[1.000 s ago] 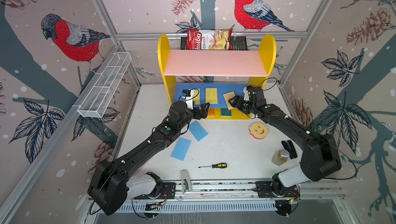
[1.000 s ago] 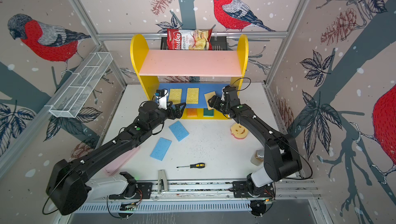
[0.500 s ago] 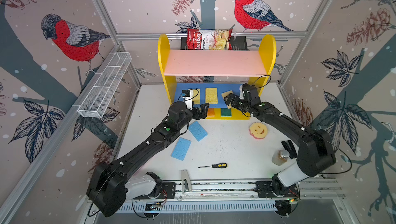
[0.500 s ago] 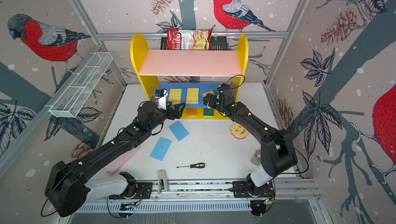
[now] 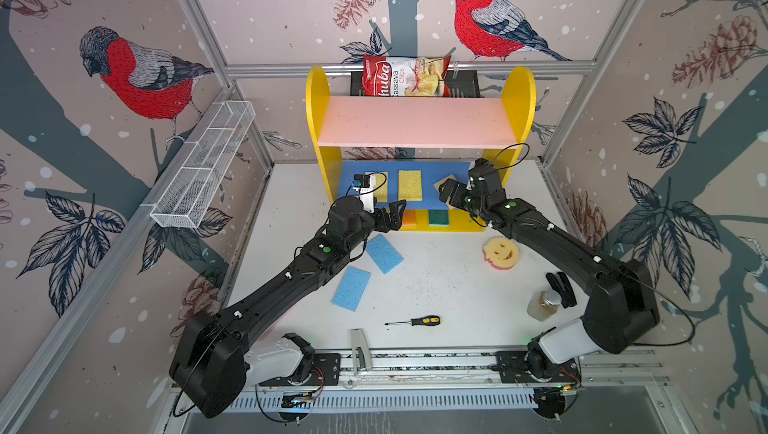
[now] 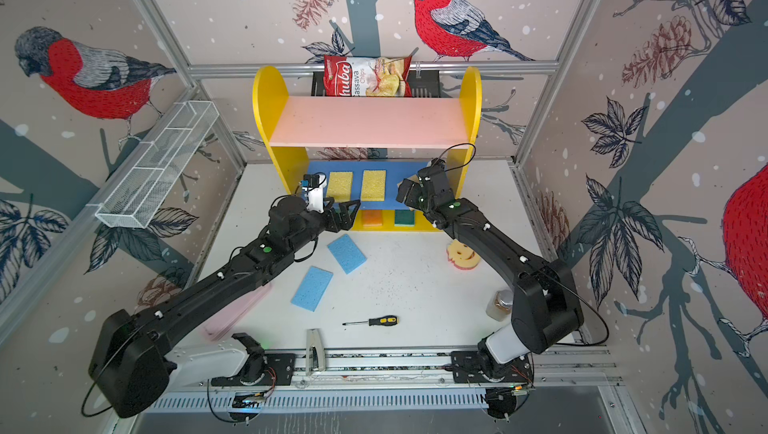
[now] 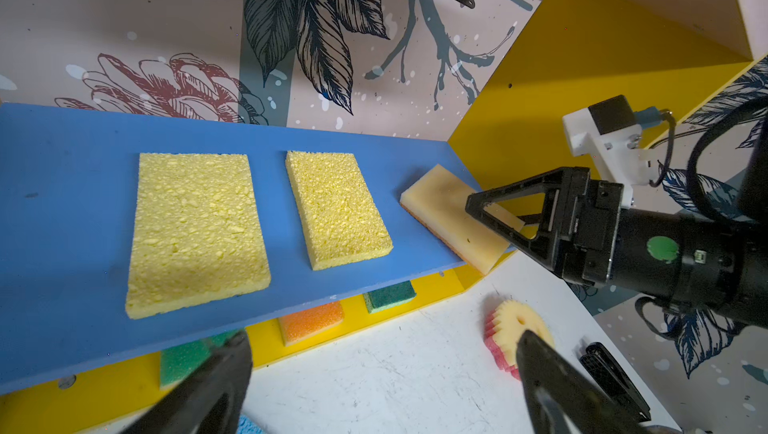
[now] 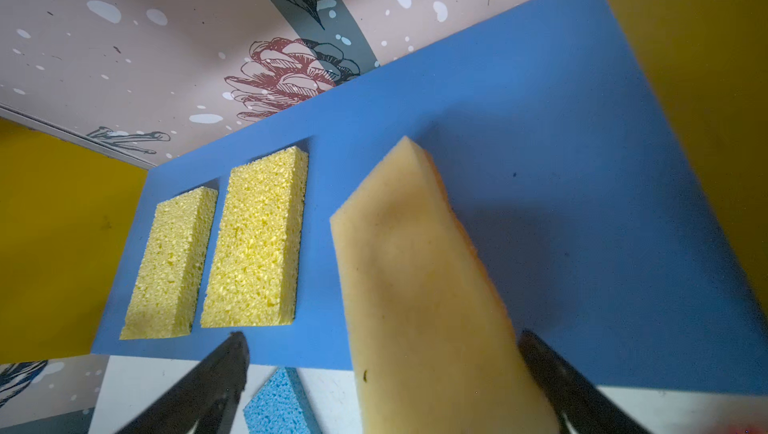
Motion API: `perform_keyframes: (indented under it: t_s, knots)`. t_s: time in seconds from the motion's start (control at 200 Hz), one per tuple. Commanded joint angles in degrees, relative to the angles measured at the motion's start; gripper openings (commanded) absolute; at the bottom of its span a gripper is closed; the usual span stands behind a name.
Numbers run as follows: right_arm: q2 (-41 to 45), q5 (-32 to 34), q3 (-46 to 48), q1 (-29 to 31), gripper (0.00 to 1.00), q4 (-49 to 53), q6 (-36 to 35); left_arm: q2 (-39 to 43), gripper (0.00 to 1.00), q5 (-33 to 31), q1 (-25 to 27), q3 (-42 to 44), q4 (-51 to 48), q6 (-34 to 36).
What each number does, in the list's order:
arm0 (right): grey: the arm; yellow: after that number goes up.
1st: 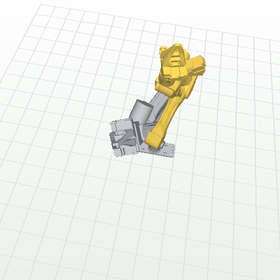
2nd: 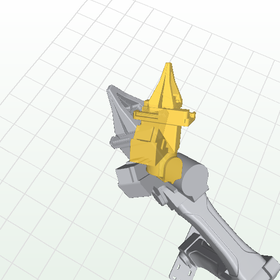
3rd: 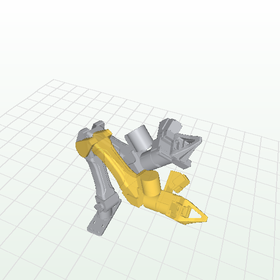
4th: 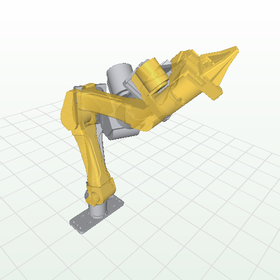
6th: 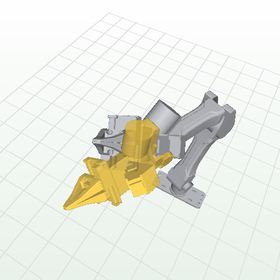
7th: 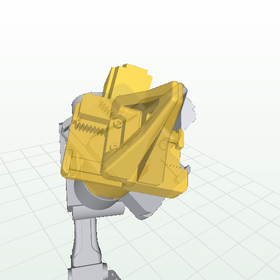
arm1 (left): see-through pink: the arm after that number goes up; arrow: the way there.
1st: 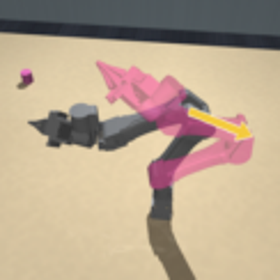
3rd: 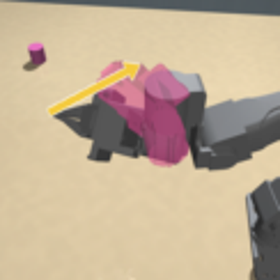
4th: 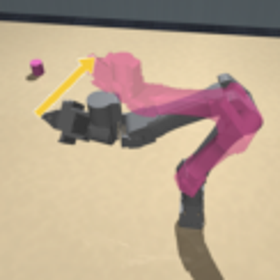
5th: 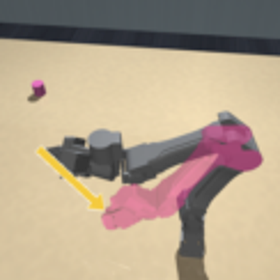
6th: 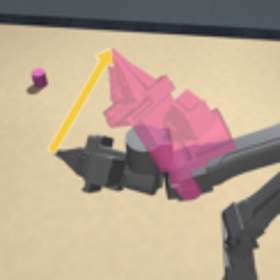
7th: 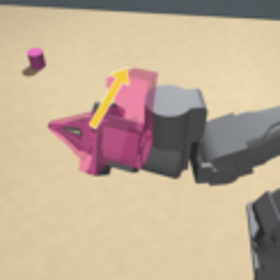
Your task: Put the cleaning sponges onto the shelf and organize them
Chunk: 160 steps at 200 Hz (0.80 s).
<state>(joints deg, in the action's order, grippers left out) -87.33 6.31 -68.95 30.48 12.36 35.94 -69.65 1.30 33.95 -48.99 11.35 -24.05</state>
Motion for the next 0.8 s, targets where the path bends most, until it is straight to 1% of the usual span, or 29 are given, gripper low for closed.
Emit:
perform_keyframes:
  t_s: [0.0, 0.255, 0.44, 0.565, 0.795]
  knots:
    - [-1.1, 3.9, -1.0, 0.9, 0.99, 2.0, -2.3, -0.3, 0.98, 0.0, -0.1, -0.3, 1.2, 0.3]
    - [-3.0, 11.9, -2.8, 3.2, 0.99, 4.2, -4.9, -1.0, 0.98, 0.0, 0.0, -0.5, 1.3, 0.2]
    - [-5.3, 18.8, -5.1, 4.4, 0.99, 7.7, -7.0, -2.1, 0.98, 0.5, -0.1, -1.2, 1.4, 0.1]
    - [-6.5, 21.6, -5.5, 5.1, 0.99, 8.6, -7.8, -2.6, 0.98, 0.5, 0.0, -1.4, 1.7, 0.1]
    - [-9.1, 29.0, -7.1, 7.6, 0.99, 11.0, -10.0, -3.0, 0.98, 0.5, 0.0, -1.5, 1.7, 0.2]
